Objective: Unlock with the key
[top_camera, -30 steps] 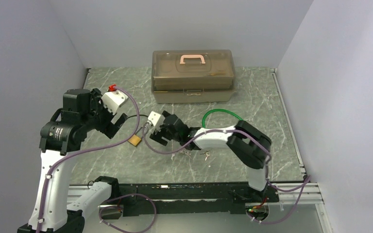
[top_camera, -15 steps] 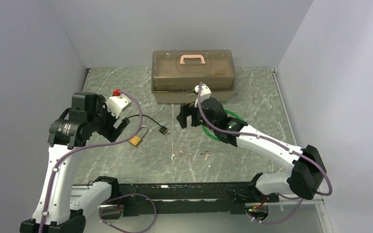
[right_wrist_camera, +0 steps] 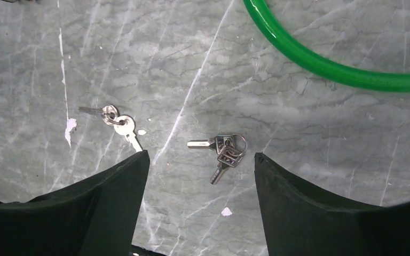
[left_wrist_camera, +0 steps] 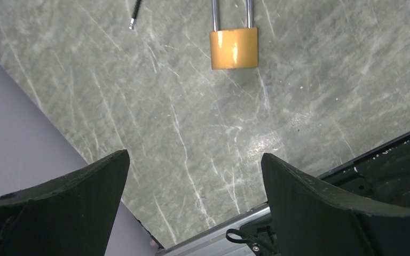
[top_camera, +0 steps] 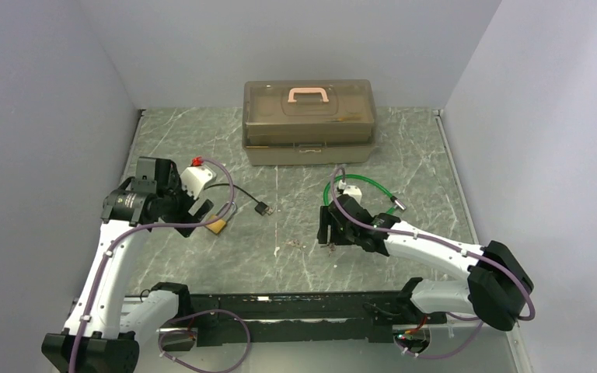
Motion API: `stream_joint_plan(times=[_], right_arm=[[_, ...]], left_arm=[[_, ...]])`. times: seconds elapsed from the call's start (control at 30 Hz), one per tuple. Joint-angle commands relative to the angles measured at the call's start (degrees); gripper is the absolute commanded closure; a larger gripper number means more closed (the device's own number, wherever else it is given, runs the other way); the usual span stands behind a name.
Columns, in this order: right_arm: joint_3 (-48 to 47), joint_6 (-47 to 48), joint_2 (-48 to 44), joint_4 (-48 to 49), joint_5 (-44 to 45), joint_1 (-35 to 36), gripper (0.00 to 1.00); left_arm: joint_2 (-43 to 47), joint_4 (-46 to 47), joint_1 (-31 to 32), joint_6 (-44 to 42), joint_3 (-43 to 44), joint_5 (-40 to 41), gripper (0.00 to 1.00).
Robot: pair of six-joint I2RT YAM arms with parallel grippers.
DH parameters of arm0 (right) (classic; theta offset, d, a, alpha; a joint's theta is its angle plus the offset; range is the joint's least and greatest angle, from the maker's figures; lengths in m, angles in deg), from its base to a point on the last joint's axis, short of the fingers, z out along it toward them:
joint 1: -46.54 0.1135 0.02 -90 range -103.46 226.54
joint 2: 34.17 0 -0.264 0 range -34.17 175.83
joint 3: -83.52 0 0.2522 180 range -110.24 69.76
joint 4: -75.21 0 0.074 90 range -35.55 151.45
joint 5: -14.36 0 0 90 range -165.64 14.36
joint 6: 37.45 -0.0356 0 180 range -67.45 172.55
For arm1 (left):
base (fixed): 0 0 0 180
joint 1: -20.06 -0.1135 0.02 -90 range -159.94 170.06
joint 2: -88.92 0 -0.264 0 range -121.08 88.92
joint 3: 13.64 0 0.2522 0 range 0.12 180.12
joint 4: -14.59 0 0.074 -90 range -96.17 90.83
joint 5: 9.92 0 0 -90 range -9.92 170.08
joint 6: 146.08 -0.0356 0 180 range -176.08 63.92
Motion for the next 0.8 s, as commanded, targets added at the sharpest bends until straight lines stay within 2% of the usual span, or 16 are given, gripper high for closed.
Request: stream_joint_plan(times=[0.0, 0.17, 0.3, 0.43, 0.57, 0.77], right_arm=[[-0.06, -3.03, 1.17, 1.56, 1.41, 0.11, 0.28], [-0.92, -2.83, 6.02, 3.31, 0.38, 0.09, 0.39], [-1.22, -3.43, 8.94, 4.62, -0.25, 0.15, 0.43], [-1.52, -3.47, 10.12, 5.2, -0.44, 0.14, 0.49], [-1.5, -3.68, 10.42, 6.31, -1.87, 0.53, 0.6], [-4.38, -2.69, 11.46, 6.34, -1.13, 1.98, 0.61]], left_arm=[[0.5, 2.2, -0.33, -0.34, -2.12, -0.47, 0.01], [1.31, 1.69, -0.33, -0.41, -3.56, -0.8, 0.01], [2.01, 2.43, -0.33, -0.12, -4.26, -0.66, 0.01], [1.92, 2.4, -0.33, -0.14, -4.48, -1.43, 0.0], [2.01, 2.62, -0.33, -0.07, -4.84, -1.97, 0.01], [1.68, 3.46, -0.33, 0.28, -5.72, -1.69, 0.01]])
